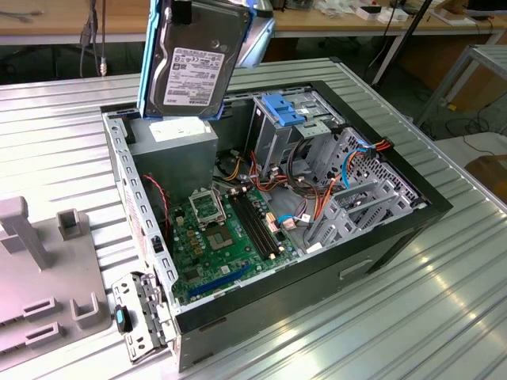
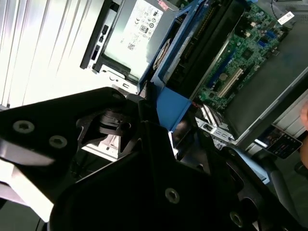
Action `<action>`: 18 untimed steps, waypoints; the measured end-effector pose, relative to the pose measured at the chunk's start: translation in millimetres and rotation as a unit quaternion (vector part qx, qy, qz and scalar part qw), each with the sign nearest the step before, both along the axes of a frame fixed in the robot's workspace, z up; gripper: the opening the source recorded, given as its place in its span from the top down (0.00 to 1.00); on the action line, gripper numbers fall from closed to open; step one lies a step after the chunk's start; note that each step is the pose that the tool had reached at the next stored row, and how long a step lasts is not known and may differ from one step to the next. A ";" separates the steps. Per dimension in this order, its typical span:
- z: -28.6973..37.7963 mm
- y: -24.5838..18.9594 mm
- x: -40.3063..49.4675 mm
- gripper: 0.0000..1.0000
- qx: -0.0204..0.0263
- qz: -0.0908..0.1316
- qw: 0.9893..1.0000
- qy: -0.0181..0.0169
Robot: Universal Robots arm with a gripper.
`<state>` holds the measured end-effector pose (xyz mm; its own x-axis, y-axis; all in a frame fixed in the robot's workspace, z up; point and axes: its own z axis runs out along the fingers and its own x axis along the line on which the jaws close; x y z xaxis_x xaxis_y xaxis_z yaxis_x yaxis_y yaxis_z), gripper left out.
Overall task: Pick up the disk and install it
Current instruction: 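Pick up the disk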
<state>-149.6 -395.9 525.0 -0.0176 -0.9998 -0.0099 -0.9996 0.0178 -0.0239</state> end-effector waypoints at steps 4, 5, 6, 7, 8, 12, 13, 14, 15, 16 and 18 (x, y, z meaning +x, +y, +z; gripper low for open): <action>-0.6 -10.0 11.3 0.63 0.000 0.000 1.000 0.001; -0.6 -11.6 13.1 0.63 0.000 0.000 1.000 0.001; -0.7 -13.1 14.4 0.63 0.000 0.000 1.000 0.001; -0.9 -15.6 16.8 0.63 0.000 0.000 1.000 0.001; -1.0 -17.3 18.4 0.63 0.000 0.000 1.000 0.001; -1.7 -26.7 27.1 0.63 -0.001 0.000 1.000 0.002; -1.7 -28.2 28.5 0.63 -0.001 0.000 1.000 0.003; -1.9 -29.8 30.2 0.63 -0.001 0.000 1.000 0.003; -2.0 -31.0 31.8 0.63 -0.001 0.000 1.000 0.003; -2.1 -32.6 34.0 0.63 -0.001 0.000 1.000 0.003; -2.6 -37.7 44.1 0.63 -0.001 0.000 1.000 0.004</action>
